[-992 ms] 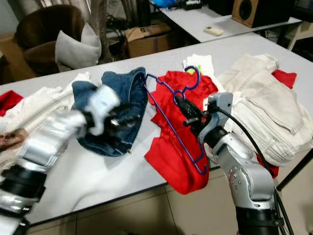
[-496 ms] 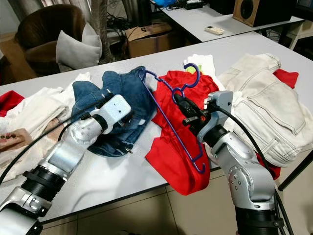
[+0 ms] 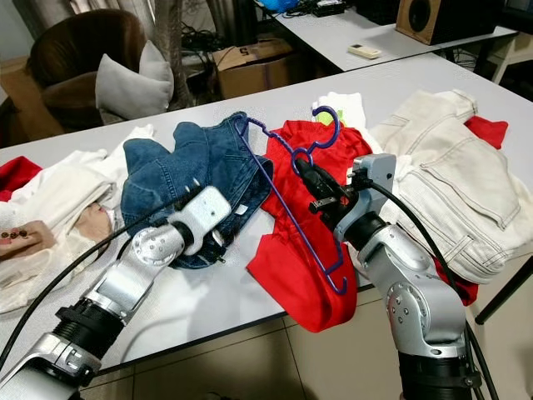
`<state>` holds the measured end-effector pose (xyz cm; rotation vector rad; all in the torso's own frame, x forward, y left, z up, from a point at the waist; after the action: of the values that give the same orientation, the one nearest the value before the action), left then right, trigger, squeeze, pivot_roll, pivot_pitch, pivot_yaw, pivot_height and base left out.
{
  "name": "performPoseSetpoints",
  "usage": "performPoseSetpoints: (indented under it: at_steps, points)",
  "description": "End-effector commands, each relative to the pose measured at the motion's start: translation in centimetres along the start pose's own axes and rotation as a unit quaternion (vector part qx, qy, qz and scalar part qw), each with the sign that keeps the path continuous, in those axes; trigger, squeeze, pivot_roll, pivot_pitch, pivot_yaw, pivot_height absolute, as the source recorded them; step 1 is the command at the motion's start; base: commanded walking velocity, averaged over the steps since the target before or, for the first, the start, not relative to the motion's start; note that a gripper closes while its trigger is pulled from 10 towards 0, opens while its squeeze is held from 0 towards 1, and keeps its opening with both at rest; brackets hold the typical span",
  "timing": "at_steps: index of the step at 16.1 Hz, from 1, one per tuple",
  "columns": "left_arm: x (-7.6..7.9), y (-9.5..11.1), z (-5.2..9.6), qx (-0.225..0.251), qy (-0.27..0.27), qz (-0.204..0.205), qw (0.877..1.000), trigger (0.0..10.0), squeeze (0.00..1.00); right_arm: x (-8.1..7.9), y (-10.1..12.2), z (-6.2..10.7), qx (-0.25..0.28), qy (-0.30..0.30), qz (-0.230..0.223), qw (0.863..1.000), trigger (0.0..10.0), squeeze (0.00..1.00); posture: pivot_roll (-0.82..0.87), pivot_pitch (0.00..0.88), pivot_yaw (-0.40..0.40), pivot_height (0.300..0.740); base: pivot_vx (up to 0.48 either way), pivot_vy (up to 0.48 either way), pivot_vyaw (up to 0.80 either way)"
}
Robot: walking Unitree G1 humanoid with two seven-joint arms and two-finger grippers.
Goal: Hang hanger
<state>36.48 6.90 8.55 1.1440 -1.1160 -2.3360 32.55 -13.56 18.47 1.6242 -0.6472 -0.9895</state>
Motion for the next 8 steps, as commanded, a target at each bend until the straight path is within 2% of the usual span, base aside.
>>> performPoseSetpoints:
  at_steps: [1, 2, 3, 4, 8]
  points:
    - [0.0, -1.1, 0.1, -0.022, -0.015, -0.028, 0.999, 10.0, 0.00, -0.8, 0.3, -0.1, 0.004, 0.012, 0.001, 1.000, 10.0, 0.00, -0.20, 0.000, 0.179, 0.719, 0.000, 0.000, 0.00]
    - [-0.1, -1.6, 0.1, -0.034, -0.021, -0.060, 0.997, 10.0, 0.00, -0.7, 0.3, 0.0, 0.003, 0.011, 0.001, 1.000, 10.0, 0.00, -0.20, 0.000, 0.179, 0.719, 0.000, 0.000, 0.00]
    - [-1.0, -2.0, 0.0, -0.046, -0.003, -0.117, 0.992, 10.0, 0.00, -0.6, 0.3, 0.1, 0.003, 0.010, 0.002, 1.000, 10.0, 0.00, -0.20, 0.000, 0.180, 0.719, 0.000, 0.000, 0.00]
    - [-2.1, -2.1, -0.1, -0.051, 0.017, -0.155, 0.986, 10.0, 0.00, -0.6, 0.3, 0.1, 0.003, 0.009, 0.002, 1.000, 10.0, 0.00, -0.20, 0.000, 0.181, 0.719, 0.000, 0.000, 0.00]
    - [-3.6, -2.3, -0.3, -0.063, 0.031, -0.184, 0.980, 10.0, 0.00, -0.6, 0.3, 0.1, 0.002, 0.009, 0.001, 1.000, 10.0, 0.00, -0.20, 0.000, 0.181, 0.719, 0.000, 0.000, 0.00]
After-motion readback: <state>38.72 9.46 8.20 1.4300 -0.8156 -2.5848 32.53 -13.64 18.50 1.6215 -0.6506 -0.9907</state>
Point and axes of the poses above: a point about 5 cm out from each wrist's last joint towards the gripper, its own z axis pointing back from the gripper into the wrist, its own y axis along the axis of the wrist's last joint, x = y × z, the point moved 5 cm from there along -z, pointing out of the wrist towards the gripper, and after that the axes turned 3 degrees about -z, right-handed, at the moved point
